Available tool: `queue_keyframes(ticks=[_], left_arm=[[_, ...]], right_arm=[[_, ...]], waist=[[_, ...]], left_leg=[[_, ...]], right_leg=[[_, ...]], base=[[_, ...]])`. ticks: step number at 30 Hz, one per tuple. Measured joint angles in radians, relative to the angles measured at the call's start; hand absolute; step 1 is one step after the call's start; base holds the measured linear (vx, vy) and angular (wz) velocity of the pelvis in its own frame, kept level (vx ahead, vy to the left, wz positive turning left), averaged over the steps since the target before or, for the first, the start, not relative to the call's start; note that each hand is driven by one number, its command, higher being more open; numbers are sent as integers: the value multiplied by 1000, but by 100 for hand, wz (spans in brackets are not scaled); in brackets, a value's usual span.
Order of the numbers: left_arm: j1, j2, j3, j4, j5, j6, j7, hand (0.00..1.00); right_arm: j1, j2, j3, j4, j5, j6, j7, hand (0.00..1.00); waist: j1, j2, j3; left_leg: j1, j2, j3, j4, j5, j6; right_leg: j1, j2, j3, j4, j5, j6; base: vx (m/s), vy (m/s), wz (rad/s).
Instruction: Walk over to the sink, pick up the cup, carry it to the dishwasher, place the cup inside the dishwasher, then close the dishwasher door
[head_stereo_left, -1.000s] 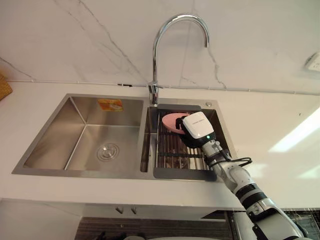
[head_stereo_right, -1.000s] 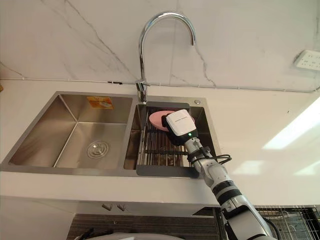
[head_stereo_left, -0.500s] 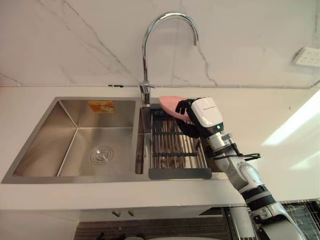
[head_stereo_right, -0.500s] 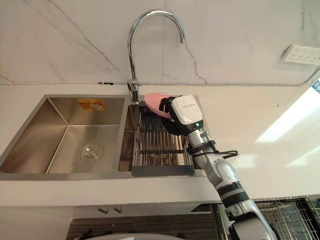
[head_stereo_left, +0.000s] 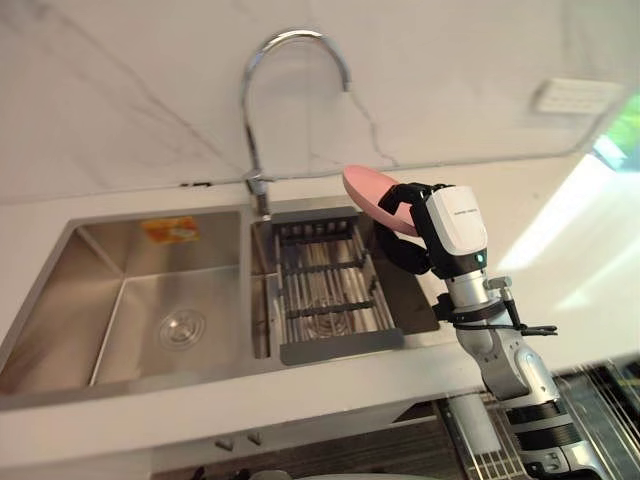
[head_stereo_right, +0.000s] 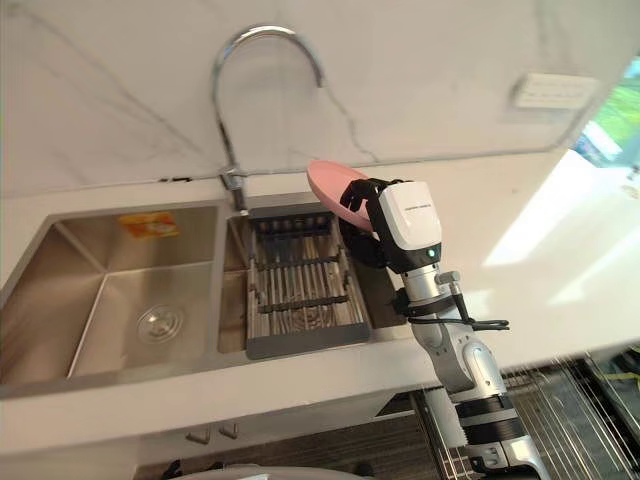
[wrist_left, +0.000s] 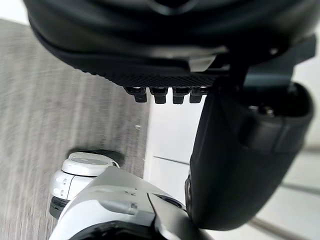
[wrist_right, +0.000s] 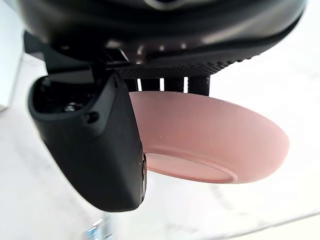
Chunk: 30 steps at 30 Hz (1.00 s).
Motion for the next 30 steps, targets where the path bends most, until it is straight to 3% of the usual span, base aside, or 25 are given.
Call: queue_keyframes(ticks=[3, 5, 6, 7, 8, 9, 11, 13, 14, 16, 19, 23, 30], left_arm=[[-1, 5, -10, 11, 0, 21, -2, 100], [0, 18, -31, 19, 11, 40, -2, 100], [-10, 18, -30, 28, 12, 51, -2, 100], [-18, 17, -30, 37, 11, 57, -3, 100], [-28, 18, -31, 53, 7, 65, -4, 100], [-34, 20, -29, 60, 2, 72, -3, 100], [-34, 29, -25, 57, -3, 73, -2, 100], [-38, 45, -14, 49, -6, 72, 0, 100], [-46, 65, -1, 46, -12, 75, 1, 100], [-60, 65, 42, 60, -38, 100, 16, 100], [-38, 73, 53, 64, -21, 111, 15, 100], [-24, 41, 65, 66, 23, 99, 5, 100], [14, 24, 80, 68, 87, 59, 6, 100]], right_arm=[[3, -2, -75, -29, -1, -1, -1, 0], [18, -2, -155, -32, -1, 9, -3, 0], [19, -2, -185, -35, -2, 21, -6, 0], [20, -3, -193, -36, -3, 24, -9, 0], [25, -4, -201, -36, -18, 25, -14, 0], [29, -4, -201, -36, -39, 24, -24, 0], [35, -7, -200, -34, -69, 22, -31, 0], [34, -23, -200, -21, -89, 14, -42, 0], [25, -37, -200, -7, -103, 11, -56, 0], [6, -76, -203, 22, -128, 22, -65, 0], [8, -102, -271, 27, -117, 44, -65, 0], [72, -73, -391, -17, -75, 46, -62, 0], [220, 62, -445, -19, -47, 28, 4, 0]], waist=[[-26, 4, 19], [-52, -3, 34], [-45, 6, 48], [-43, 13, 55], [-45, 24, 57], [-45, 29, 59], [-38, 29, 58], [-20, 19, 47], [-12, -1, 37], [1, 4, 34], [-4, 1, 34], [-18, -1, 14], [-53, -7, -7]], left_leg=[[-2, -13, 8, 23, -29, 17], [-12, -26, 62, 42, -38, 31], [-13, -14, 117, 33, -32, 46], [-9, -9, 136, 28, -28, 49], [-5, 4, 165, 25, -23, 48], [-4, 23, 192, 26, -21, 44], [-10, 64, 232, 32, -14, 31], [-34, 107, 263, 52, -9, 12], [-62, 119, 271, 74, -8, 1], [-66, 137, 248, 55, 10, -23], [-29, 146, 263, 19, 29, -57], [-6, 143, 266, -19, 50, -90], [28, 123, 274, -96, 96, -96]], right_leg=[[-60, 4, 107, 29, 32, 10], [-113, -2, 118, 65, 49, 25], [-134, -19, 22, 105, 45, 4], [-157, -33, -62, 192, -10, -18], [-195, -77, -203, 383, -113, -75], [-202, -126, -301, 527, -173, -111], [-178, -181, -400, 638, -208, -144], [-133, -204, -448, 600, -198, -139], [-102, -183, -436, 484, -157, -86], [-45, -117, -449, 314, -155, -85], [56, -55, -435, 95, -108, -13], [88, -32, -432, 29, -103, -5], [94, -28, -424, 3, -92, -5]], base=[[-69, 61, -112], [-173, 83, -93], [-205, 41, -91], [-207, 24, -91], [-151, 39, -78], [-118, 35, -71], [-32, -64, -74], [24, -164, -75], [48, -224, -71], [44, -253, -68], [31, -214, -34], [-30, -101, -8], [-54, -26, -6]])
